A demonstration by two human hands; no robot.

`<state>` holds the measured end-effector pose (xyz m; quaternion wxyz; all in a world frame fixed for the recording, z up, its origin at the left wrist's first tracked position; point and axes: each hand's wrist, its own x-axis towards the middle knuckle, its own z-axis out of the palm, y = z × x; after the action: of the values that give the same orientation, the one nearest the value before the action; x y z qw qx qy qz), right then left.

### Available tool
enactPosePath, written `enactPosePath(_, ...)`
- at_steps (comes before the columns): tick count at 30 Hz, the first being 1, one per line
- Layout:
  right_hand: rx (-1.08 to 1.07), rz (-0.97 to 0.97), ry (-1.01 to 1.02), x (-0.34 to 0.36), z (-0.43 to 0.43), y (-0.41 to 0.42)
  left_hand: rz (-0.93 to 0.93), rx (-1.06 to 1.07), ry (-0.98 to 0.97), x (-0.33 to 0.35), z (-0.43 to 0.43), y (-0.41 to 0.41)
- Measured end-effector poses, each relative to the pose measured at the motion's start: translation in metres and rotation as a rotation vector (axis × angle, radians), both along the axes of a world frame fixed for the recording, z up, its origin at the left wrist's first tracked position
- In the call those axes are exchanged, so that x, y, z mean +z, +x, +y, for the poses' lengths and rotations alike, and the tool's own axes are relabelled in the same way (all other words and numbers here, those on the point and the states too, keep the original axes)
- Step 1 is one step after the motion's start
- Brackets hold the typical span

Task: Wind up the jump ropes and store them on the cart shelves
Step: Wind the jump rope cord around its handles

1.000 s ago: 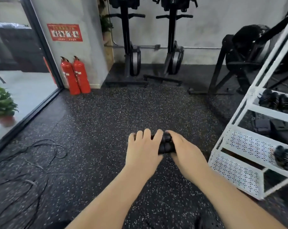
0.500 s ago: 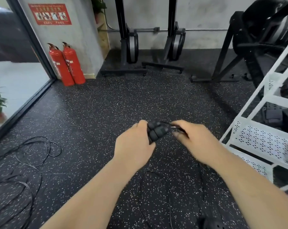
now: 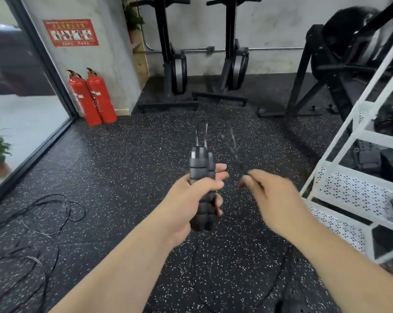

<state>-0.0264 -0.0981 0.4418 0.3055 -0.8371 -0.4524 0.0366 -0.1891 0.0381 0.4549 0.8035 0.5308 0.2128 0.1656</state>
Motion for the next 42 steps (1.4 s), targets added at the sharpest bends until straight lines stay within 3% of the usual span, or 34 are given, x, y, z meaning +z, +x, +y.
enactPosePath(6,0.156,0.045,-0.103,-0.008,0.001,-0.015,-0.028,-0.071,0.039,-0.006,-0.022,0.006)
enactPosePath(12,0.164,0.119,-0.192,0.013,-0.019,0.032,-0.049,0.272,-0.105,0.004,0.023,0.004)
enactPosePath(15,0.077,0.135,-0.087,0.019,-0.026,0.044,-0.077,0.359,-0.145,0.006,0.040,0.001)
enactPosePath(18,-0.014,0.179,0.045,0.020,-0.019,0.036,-0.038,0.310,-0.155,0.001,0.030,0.006)
enactPosePath(27,0.031,0.109,-0.012,-0.014,0.013,0.009,0.021,0.016,-0.136,-0.019,-0.023,0.023)
enactPosePath(34,0.120,0.307,-0.134,0.006,-0.005,0.040,-0.027,0.202,-0.132,-0.006,0.009,0.016)
enactPosePath(38,0.007,0.199,-0.023,0.010,-0.007,0.038,-0.032,0.273,-0.178,-0.006,0.011,0.016)
enactPosePath(42,-0.046,0.131,-0.003,-0.005,0.011,0.013,-0.025,0.130,-0.182,-0.013,-0.018,0.023)
